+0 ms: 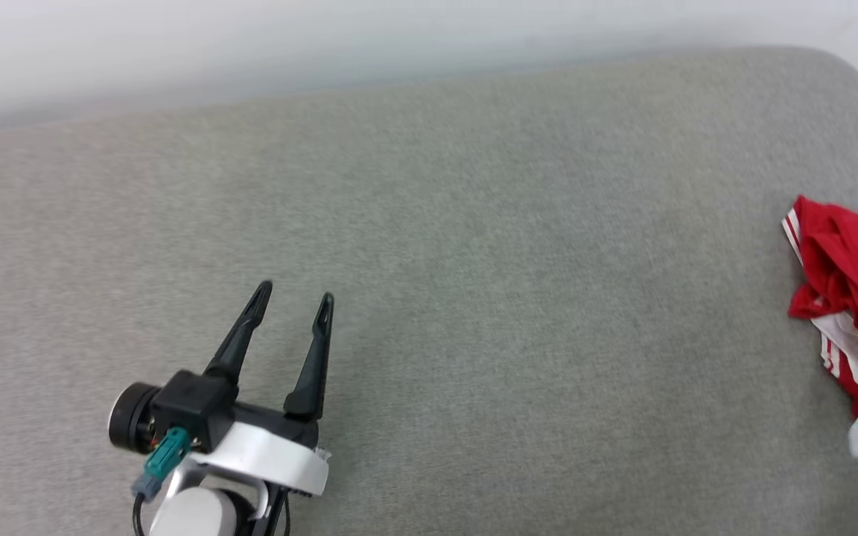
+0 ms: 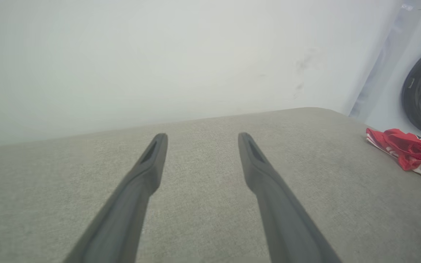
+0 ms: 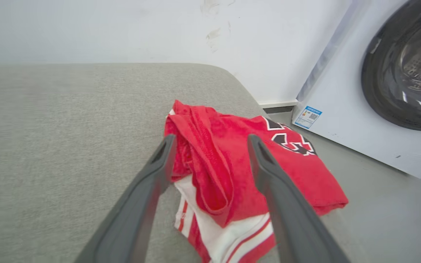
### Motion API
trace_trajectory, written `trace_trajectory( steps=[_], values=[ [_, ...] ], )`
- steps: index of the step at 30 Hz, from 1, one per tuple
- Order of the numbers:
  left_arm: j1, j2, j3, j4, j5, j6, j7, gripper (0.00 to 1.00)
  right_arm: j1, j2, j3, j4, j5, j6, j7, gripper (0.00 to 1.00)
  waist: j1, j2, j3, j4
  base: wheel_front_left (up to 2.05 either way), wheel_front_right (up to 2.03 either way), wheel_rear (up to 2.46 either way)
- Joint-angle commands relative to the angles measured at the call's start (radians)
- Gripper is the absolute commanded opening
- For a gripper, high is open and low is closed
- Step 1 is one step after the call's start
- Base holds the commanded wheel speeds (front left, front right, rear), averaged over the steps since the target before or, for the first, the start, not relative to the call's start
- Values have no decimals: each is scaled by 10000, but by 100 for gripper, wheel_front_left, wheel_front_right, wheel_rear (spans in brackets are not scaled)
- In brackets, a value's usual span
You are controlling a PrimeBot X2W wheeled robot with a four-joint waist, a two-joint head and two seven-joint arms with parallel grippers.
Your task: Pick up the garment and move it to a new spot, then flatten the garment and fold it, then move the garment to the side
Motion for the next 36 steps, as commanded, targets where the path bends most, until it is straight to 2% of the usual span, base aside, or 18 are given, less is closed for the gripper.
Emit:
trace_trajectory(
  steps=[1,9,18,29,36],
  values=[
    [206,3,91,34,-32,50,-42,100,307,144,123,-179,110,-8,-2,100,4,-1,-518,456,0,0,0],
    [1047,14,652,249,-91,273,-41,100,1596,692,1424,-1389,756,-8,132,100,4,-1,-1327,1024,0,0,0],
    [1729,-169,1000,638,-58,408,-33,100,2639,1020,2712,-2623,1339,-8,232,100,4,-1,-2083,1400,0,0,0],
    [2160,-387,1248,810,191,340,-33,100,3820,1139,3037,-3998,1541,-8,434,100,4,-1,-2516,1327,0,0,0],
    [2061,-467,1362,962,305,204,-33,100,4056,1141,3147,-4455,1694,-8,534,100,4,-1,-2603,1222,0,0,0]
  ],
)
